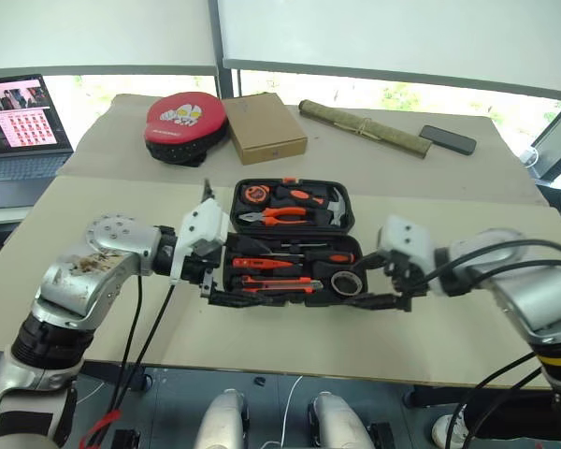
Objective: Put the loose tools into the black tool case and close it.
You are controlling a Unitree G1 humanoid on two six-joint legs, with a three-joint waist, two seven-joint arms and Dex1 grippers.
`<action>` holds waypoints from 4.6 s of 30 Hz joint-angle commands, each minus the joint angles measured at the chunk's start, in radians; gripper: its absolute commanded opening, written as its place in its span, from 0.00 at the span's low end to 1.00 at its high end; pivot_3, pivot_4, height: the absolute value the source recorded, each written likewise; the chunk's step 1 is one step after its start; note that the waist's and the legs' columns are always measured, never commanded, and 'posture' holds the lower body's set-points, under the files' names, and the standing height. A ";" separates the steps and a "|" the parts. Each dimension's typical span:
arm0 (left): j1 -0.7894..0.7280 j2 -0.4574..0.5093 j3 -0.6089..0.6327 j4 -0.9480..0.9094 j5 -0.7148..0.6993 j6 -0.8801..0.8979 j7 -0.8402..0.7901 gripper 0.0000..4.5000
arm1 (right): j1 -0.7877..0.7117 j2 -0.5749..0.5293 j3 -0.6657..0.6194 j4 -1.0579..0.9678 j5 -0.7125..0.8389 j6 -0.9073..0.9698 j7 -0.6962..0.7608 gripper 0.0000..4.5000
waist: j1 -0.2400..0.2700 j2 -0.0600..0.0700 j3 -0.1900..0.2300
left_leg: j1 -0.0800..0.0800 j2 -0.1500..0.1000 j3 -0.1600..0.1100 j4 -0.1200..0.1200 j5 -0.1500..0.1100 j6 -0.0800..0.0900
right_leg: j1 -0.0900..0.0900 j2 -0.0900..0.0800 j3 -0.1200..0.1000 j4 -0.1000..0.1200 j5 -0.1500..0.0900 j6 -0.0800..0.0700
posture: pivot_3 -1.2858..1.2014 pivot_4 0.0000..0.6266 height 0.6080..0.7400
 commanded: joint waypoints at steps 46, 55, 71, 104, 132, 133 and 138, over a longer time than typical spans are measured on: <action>0.101 0.002 -0.074 0.200 0.239 -0.179 -0.047 0.02 | 0.053 0.108 -0.093 0.207 -0.101 -0.202 -0.129 0.00 | 0.001 0.000 0.000 | 0.001 0.000 0.001 0.000 0.000 -0.001 | 0.000 0.000 0.000 0.000 0.000 0.000 | 0.52 0.24 1.00; 0.009 -0.069 -0.121 0.280 0.278 -0.210 -0.036 0.02 | -0.133 0.161 0.044 0.604 -0.258 -0.379 -0.149 0.00 | -0.001 0.000 0.000 | 0.000 -0.001 0.002 0.000 0.000 -0.001 | -0.001 -0.001 0.000 0.000 0.000 0.000 | 0.52 0.24 1.00; 0.060 -0.068 -0.143 0.177 0.235 -0.176 -0.144 0.02 | 0.111 0.058 0.091 0.135 -0.087 -0.327 0.219 0.00 | 0.002 0.000 0.000 | -0.001 0.000 0.001 -0.002 0.000 0.000 | -0.001 -0.001 -0.001 -0.001 0.000 0.000 | 0.52 0.24 1.00; -0.243 -0.126 0.080 0.517 0.069 0.486 0.086 0.78 | 0.000 0.201 -0.212 0.241 0.096 0.189 -0.205 0.78 | 0.000 -0.001 0.000 | -0.001 0.000 0.000 0.001 0.000 0.000 | 0.000 0.000 0.000 0.001 0.000 0.000 | 0.52 0.24 1.00; -0.285 -0.301 0.096 0.517 0.008 0.635 0.275 0.00 | -0.154 0.339 -0.192 0.403 0.113 0.232 -0.372 0.01 | -0.001 -0.001 0.000 | -0.002 -0.002 -0.001 0.004 0.000 0.000 | 0.002 -0.002 -0.001 0.001 0.002 0.002 | 0.52 0.24 1.00; -0.281 -0.303 0.105 0.505 0.001 0.636 0.277 0.00 | -0.151 0.340 -0.198 0.388 0.117 0.223 -0.369 0.01 | -0.001 -0.001 0.000 | -0.002 -0.002 -0.001 0.004 0.000 0.000 | 0.001 -0.002 -0.001 0.001 0.002 0.002 | 0.52 0.24 1.00; -0.234 -0.334 0.160 0.379 0.008 0.434 0.290 0.00 | -0.140 0.359 -0.256 0.322 0.115 0.146 -0.418 0.01 | 0.001 -0.001 0.000 | -0.003 -0.002 -0.001 0.003 0.000 0.000 | 0.000 -0.002 -0.001 0.001 0.002 0.002 | 0.52 0.24 1.00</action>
